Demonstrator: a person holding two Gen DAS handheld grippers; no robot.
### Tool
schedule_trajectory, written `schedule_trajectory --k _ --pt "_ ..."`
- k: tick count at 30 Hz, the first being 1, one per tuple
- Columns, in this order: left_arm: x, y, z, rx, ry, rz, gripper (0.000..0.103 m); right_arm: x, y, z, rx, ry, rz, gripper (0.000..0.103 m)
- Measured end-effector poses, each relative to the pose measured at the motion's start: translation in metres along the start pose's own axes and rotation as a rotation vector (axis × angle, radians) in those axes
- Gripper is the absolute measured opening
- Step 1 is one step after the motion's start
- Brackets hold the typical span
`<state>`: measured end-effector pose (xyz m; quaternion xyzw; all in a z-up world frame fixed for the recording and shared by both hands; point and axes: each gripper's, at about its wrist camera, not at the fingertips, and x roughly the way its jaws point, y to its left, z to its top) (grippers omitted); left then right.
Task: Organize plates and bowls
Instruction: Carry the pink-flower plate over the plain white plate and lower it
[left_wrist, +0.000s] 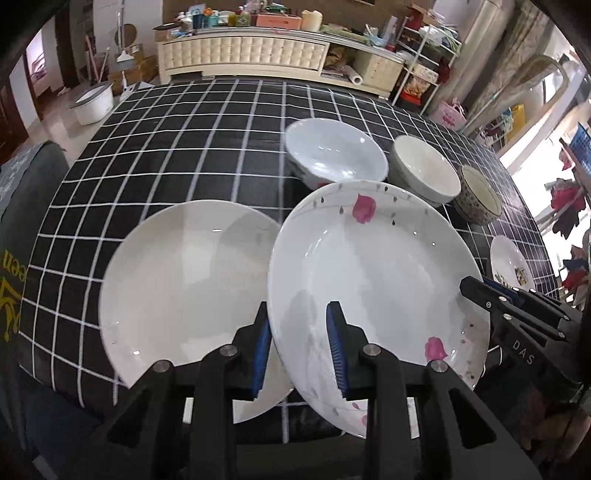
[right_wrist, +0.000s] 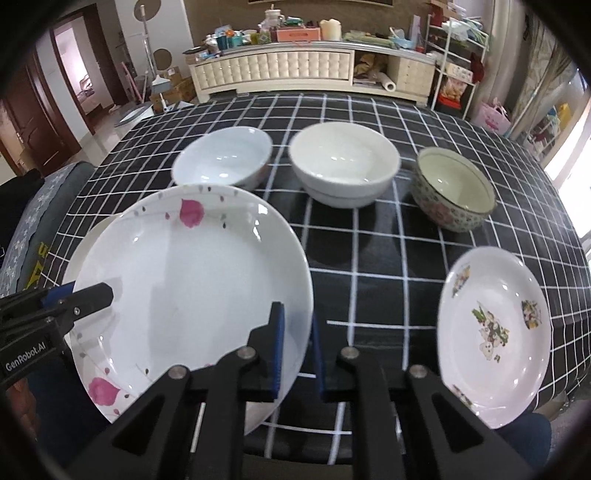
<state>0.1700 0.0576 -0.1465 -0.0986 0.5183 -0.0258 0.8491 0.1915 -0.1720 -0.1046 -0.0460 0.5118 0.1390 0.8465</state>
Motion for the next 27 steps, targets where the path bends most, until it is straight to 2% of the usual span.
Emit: schedule_trajectory --k 13,17,25,27 --pt "-0.021 0.073 -0.013 -0.089 -0.015 0.072 0.027 0.014 0.072 0.008 -0.097 0.011 0.046 0.017" --pt "-0.021 0.087 -0.017 -0.111 -0.006 0.071 0.027 0.018 0.091 0.01 -0.145 -0.005 0.03 0.017" --pt "-0.009 0.107 -0.022 -0.158 0.022 0.073 0.027 0.027 0.108 0.028 -0.156 0.005 0.055 0.017" --pt "-0.008 0.114 -0.024 -0.179 0.026 0.078 0.027 0.031 0.11 0.027 -0.15 0.016 0.069 0.015"
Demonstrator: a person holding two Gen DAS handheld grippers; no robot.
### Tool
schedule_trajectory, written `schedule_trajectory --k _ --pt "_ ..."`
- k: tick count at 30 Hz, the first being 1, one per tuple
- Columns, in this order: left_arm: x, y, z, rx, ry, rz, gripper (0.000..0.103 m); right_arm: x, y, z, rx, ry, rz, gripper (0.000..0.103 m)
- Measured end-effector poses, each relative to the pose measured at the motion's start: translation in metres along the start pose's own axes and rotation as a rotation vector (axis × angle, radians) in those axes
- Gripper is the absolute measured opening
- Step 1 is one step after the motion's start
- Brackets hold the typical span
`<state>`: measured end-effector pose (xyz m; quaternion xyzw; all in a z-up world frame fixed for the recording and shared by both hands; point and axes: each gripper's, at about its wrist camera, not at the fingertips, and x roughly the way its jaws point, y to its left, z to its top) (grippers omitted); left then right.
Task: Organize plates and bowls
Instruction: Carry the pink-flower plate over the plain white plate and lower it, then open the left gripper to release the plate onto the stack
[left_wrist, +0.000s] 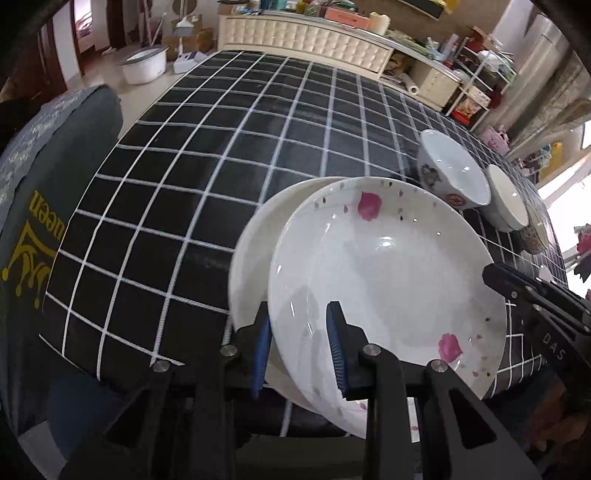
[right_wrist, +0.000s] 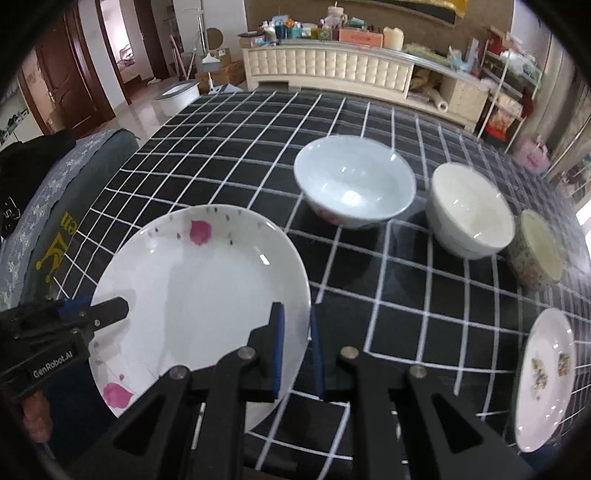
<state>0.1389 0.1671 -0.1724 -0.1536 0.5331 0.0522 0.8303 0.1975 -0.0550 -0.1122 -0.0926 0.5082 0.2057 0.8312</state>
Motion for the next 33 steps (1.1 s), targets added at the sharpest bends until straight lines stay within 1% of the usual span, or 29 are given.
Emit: schedule_trajectory --k 4,8,9,11,12,14,15,17,20,21,23,24,25,27,29,31,33 --pt "0.0 0.011 0.0 -0.025 0.0 -0.002 0.025 0.008 0.009 0.001 -0.011 0.015 0.01 0.013" --pt "-0.004 0.016 0.004 -0.031 -0.016 -0.011 0.025 0.014 0.014 0.001 -0.012 0.029 0.008 0.013" --pt "-0.004 0.017 0.005 -0.031 -0.02 -0.005 0.025 0.016 0.015 0.0 -0.013 0.035 0.01 0.013" --pt "-0.002 0.017 0.007 -0.018 -0.016 0.039 0.026 0.019 0.017 -0.001 -0.015 0.048 0.018 0.013" --pt "-0.002 0.017 0.005 -0.01 -0.018 0.047 0.026 0.019 0.017 -0.002 -0.015 0.047 0.02 0.013" --pt "-0.004 0.017 0.003 0.001 -0.026 0.039 0.026 0.018 0.017 -0.002 -0.011 0.041 0.017 0.013" --pt "-0.006 0.017 0.002 0.003 -0.032 0.045 0.029 0.017 0.016 -0.003 -0.008 0.038 0.015 0.013" --pt "-0.012 0.015 0.0 0.018 -0.06 0.079 0.029 0.015 0.015 -0.003 0.0 0.036 0.018 0.013" --pt "-0.02 0.01 0.0 0.048 -0.088 0.11 0.03 0.009 0.013 -0.004 0.005 0.03 0.003 0.013" --pt "-0.025 0.007 -0.001 0.055 -0.098 0.106 0.033 0.006 0.013 -0.005 0.004 0.025 -0.006 0.013" --pt "-0.031 0.001 0.0 0.069 -0.114 0.085 0.034 0.001 0.01 -0.006 0.013 0.015 -0.001 0.013" --pt "-0.032 -0.001 0.001 0.074 -0.114 0.083 0.036 -0.002 0.008 -0.006 0.02 0.012 0.003 0.013" --pt "-0.035 -0.004 0.001 0.075 -0.116 0.081 0.042 -0.004 0.006 -0.007 0.026 0.01 0.005 0.013" --pt "-0.04 -0.012 0.002 0.073 -0.124 0.058 0.042 -0.011 0.002 -0.009 0.039 0.002 0.006 0.013" --pt "-0.045 -0.024 0.002 0.095 -0.129 0.037 0.044 -0.016 -0.004 -0.01 0.048 -0.005 0.005 0.013" --pt "-0.048 -0.036 0.001 0.107 -0.131 0.041 0.059 -0.023 -0.009 -0.012 0.058 -0.015 -0.001 0.013" --pt "-0.05 -0.048 0.002 0.113 -0.133 0.036 0.06 -0.031 -0.016 -0.013 0.067 -0.029 -0.012 0.014"
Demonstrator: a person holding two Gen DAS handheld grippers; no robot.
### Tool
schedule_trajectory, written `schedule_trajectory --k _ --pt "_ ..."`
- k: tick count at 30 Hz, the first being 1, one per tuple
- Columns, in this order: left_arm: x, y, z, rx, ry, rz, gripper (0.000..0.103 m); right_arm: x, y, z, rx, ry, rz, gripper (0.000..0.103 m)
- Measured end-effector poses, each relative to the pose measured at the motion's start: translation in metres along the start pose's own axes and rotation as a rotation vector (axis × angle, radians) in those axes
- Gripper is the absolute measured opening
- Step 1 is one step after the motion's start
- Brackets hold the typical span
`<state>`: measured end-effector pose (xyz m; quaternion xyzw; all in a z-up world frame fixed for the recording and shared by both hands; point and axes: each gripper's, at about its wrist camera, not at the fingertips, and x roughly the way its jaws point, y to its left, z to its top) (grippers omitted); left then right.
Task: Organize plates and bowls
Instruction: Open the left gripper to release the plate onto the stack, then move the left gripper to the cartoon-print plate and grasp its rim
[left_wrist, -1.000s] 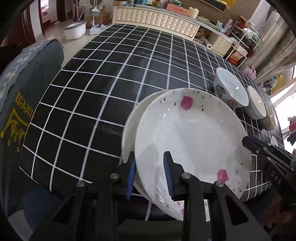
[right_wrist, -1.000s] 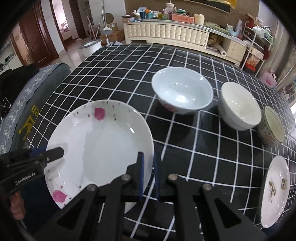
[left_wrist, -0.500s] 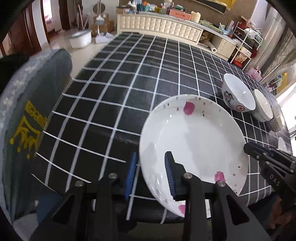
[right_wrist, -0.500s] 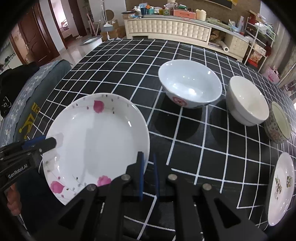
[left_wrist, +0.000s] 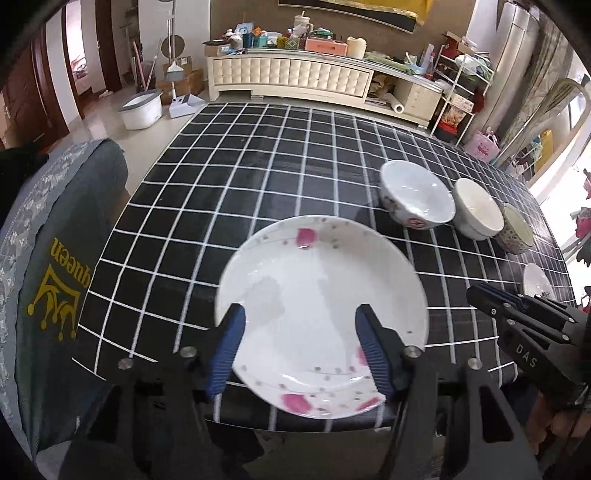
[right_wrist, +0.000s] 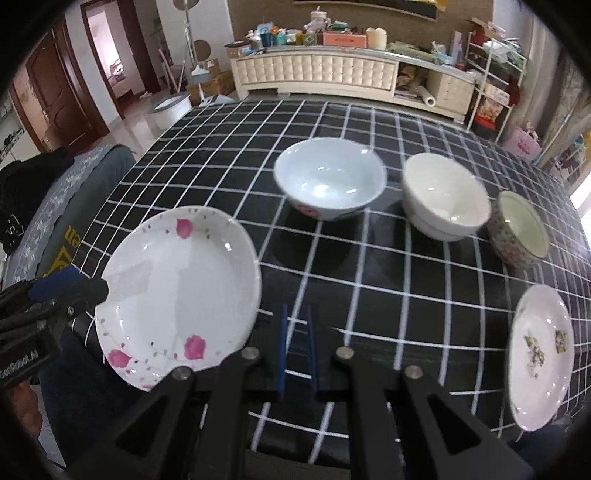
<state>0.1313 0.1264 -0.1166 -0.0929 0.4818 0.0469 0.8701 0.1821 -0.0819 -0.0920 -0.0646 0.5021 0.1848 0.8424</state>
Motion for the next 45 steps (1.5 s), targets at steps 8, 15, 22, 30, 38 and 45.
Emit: schedule_trajectory --k 8,15,22,30,38,45 --pt "-0.006 -0.056 0.004 0.068 -0.001 -0.015 0.06 -0.031 -0.041 -0.009 0.069 -0.056 -0.056 0.015" --pt "-0.014 -0.117 0.004 0.174 -0.046 -0.029 0.06 -0.053 -0.088 -0.023 0.146 -0.083 -0.094 0.015" --pt "-0.012 -0.172 0.006 0.216 -0.075 -0.103 0.06 -0.073 -0.133 -0.035 0.183 -0.094 -0.151 0.015" --pt "0.0 -0.233 0.007 0.283 -0.089 -0.16 0.06 -0.082 -0.182 -0.055 0.181 -0.084 -0.234 0.015" --pt "0.023 -0.286 0.0 0.333 -0.022 -0.187 0.06 -0.088 -0.236 -0.071 0.266 -0.066 -0.241 0.064" --pt "0.053 -0.312 -0.004 0.33 0.052 -0.2 0.06 -0.085 -0.272 -0.081 0.309 -0.044 -0.262 0.067"
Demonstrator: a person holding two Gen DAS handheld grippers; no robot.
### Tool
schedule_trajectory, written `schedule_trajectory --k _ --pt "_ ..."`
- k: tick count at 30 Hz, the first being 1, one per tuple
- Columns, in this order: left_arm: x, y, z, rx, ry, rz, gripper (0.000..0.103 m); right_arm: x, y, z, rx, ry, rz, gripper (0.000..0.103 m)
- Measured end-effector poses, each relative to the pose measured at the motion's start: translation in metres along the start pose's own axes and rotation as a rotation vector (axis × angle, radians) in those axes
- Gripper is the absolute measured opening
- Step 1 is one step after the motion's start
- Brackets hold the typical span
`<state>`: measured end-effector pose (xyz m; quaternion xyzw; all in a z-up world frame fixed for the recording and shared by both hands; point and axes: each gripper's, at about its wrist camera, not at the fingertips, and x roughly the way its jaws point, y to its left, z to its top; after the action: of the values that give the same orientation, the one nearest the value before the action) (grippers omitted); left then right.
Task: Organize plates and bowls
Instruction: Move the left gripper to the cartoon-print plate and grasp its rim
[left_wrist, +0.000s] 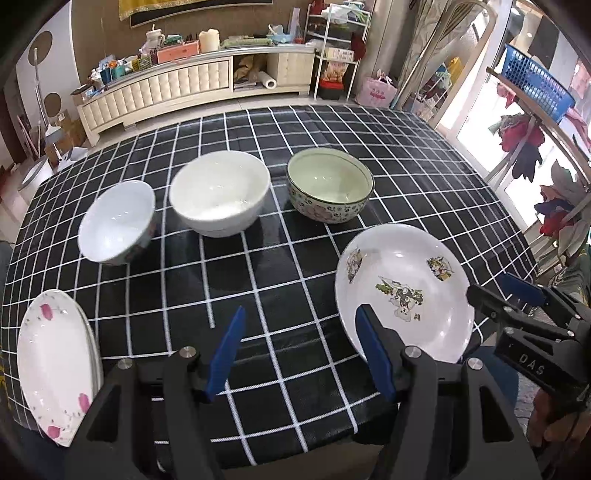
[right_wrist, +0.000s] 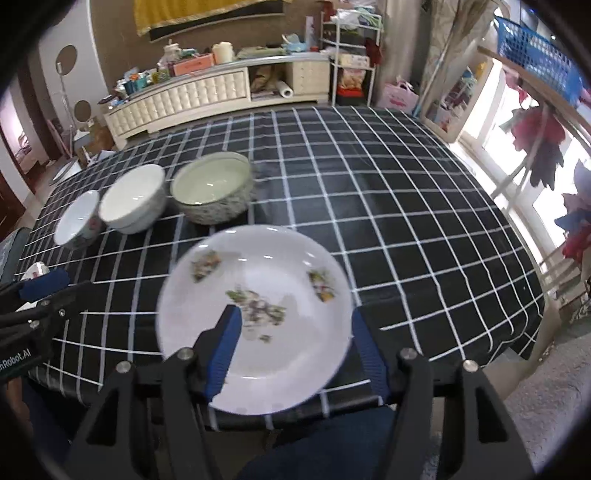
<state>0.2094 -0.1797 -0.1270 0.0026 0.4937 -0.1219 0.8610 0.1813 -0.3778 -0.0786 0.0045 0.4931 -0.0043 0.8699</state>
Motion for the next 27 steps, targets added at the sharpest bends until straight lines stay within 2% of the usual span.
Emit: schedule_trajectory --k 4,11,16,19,22,27 --pt "0.019 -0.009 0.0 0.017 0.035 0.001 0.06 0.017 -0.014 -0.003 0.01 0.044 -0.011 0.067" --pt "0.055 -0.016 0.0 0.01 0.117 -0.001 0.06 0.043 -0.03 -0.008 0.025 0.102 0.032 0.067" --pt "0.072 -0.021 0.0 0.034 0.163 -0.023 0.046 0.056 -0.038 -0.008 0.035 0.117 0.022 0.066" --pt "0.08 -0.025 -0.001 0.053 0.175 -0.005 0.035 0.065 -0.041 -0.007 0.056 0.14 0.053 0.059" --pt "0.087 -0.03 -0.001 0.059 0.189 -0.016 0.03 0.071 -0.044 -0.008 0.062 0.153 0.059 0.054" --pt "0.095 -0.038 -0.001 0.073 0.202 -0.028 0.018 0.073 -0.048 -0.009 0.073 0.156 0.098 0.033"
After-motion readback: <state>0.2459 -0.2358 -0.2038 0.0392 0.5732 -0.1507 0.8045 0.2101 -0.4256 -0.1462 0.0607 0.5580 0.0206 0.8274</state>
